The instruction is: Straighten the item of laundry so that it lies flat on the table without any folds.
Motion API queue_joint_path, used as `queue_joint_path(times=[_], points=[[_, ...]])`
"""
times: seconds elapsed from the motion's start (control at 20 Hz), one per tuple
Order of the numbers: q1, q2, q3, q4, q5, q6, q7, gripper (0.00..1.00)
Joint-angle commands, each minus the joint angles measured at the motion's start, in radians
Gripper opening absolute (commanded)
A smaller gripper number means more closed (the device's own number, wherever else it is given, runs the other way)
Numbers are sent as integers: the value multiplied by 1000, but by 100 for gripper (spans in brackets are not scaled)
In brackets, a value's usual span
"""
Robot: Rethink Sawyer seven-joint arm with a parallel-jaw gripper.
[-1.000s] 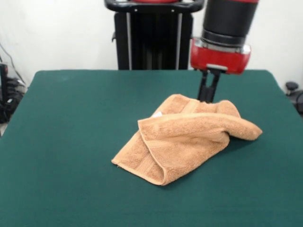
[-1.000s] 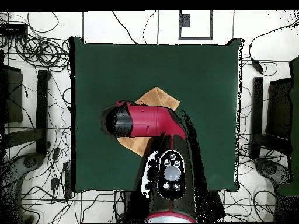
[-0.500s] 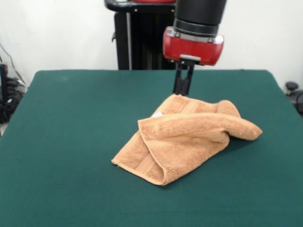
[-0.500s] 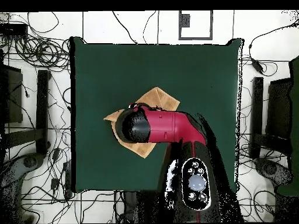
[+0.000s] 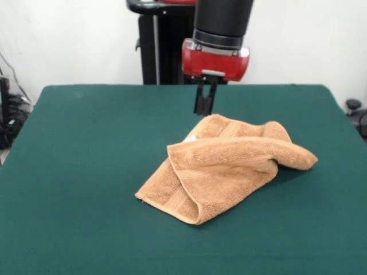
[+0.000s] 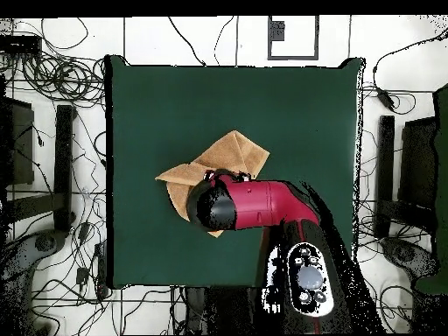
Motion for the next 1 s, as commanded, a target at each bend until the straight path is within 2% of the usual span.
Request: queue_joint_path(times=[0.05, 0.6, 0.65, 1.0], points=[[-49, 12, 189, 134, -130, -73, -164, 0], [-169, -3, 333, 122, -235, -23, -217, 0], [-186, -2, 358, 121, -258, -8, -215, 100], [-250, 27, 424, 92, -343, 74, -355, 100]])
